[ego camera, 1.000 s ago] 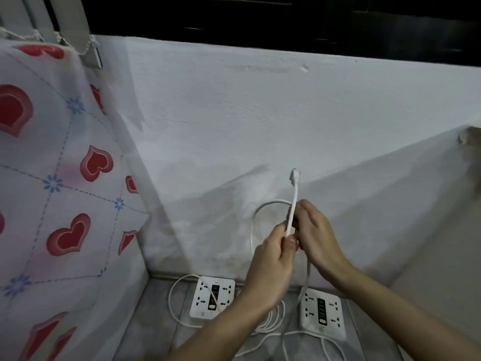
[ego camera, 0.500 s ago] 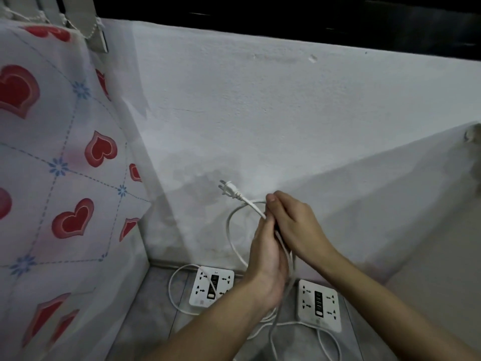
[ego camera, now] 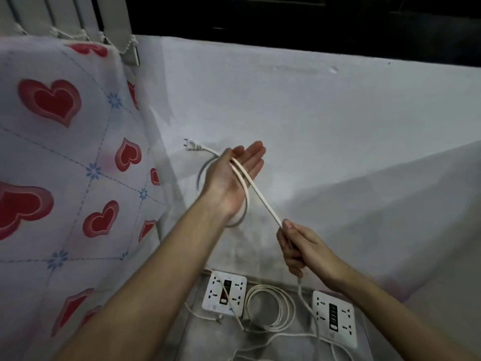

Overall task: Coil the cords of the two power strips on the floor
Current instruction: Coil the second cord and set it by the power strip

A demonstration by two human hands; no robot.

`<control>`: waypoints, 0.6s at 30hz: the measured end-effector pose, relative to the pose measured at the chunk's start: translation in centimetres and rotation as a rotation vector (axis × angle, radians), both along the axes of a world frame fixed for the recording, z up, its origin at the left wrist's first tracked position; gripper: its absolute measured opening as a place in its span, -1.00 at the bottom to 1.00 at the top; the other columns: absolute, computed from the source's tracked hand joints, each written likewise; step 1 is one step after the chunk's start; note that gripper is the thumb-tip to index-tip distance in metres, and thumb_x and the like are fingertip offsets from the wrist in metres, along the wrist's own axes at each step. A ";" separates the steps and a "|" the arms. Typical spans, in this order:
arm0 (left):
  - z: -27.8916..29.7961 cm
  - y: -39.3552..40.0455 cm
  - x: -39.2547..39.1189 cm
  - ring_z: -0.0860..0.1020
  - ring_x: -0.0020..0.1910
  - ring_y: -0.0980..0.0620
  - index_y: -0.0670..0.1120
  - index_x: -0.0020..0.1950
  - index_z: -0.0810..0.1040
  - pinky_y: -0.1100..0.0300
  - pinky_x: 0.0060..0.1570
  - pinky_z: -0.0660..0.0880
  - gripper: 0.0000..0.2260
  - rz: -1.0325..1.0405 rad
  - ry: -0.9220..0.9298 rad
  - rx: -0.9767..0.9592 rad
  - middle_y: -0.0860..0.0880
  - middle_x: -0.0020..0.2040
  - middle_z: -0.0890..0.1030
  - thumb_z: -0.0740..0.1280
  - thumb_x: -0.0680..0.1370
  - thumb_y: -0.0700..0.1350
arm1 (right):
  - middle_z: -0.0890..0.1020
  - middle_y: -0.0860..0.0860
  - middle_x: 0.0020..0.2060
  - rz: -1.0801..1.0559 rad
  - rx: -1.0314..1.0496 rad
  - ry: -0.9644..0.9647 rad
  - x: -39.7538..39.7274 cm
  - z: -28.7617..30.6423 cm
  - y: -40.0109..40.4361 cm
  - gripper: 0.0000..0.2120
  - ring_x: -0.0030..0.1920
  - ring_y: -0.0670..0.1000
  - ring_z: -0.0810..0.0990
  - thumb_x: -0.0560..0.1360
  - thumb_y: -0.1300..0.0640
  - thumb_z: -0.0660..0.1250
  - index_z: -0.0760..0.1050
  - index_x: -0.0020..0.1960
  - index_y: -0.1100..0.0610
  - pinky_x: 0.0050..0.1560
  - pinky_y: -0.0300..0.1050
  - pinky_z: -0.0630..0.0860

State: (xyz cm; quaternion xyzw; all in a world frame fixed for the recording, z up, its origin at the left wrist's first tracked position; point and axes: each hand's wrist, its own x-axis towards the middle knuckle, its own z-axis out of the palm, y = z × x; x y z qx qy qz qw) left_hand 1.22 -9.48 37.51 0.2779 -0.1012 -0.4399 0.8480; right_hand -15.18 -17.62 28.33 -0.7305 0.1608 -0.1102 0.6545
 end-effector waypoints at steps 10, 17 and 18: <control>12.4 -0.9 4.8 0.50 0.31 -0.18 -0.16 -0.28 0.37 -0.04 0.06 0.49 -0.59 0.050 -0.094 -0.219 -0.24 -0.37 0.66 -0.08 0.68 -0.12 | 0.13 0.01 -0.46 0.126 0.128 0.121 -6.9 -3.6 -5.2 -0.56 -0.46 -0.02 0.11 0.48 -0.26 0.24 0.31 -0.34 0.07 -0.35 -0.12 0.12; 15.2 2.9 5.1 0.70 -0.30 -0.07 -0.16 -0.21 0.42 0.07 -0.31 0.64 -0.67 0.130 -0.290 -0.170 -0.12 -0.38 0.67 0.03 0.68 -0.11 | 0.09 0.00 -0.44 -0.037 0.247 0.149 -8.6 -4.0 -7.5 -0.65 -0.47 -0.08 0.02 0.55 -0.07 0.24 0.31 -0.33 0.08 -0.47 -0.24 0.02; 14.8 3.6 4.2 0.68 -0.35 -0.04 -0.14 -0.22 0.43 0.09 -0.28 0.64 -0.67 0.115 -0.388 -0.117 -0.08 -0.39 0.66 0.04 0.67 -0.10 | 0.12 -0.03 -0.46 -0.121 0.194 0.181 -8.5 -3.6 -7.7 -0.65 -0.49 -0.09 0.04 0.56 -0.05 0.21 0.29 -0.33 0.08 -0.50 -0.26 0.02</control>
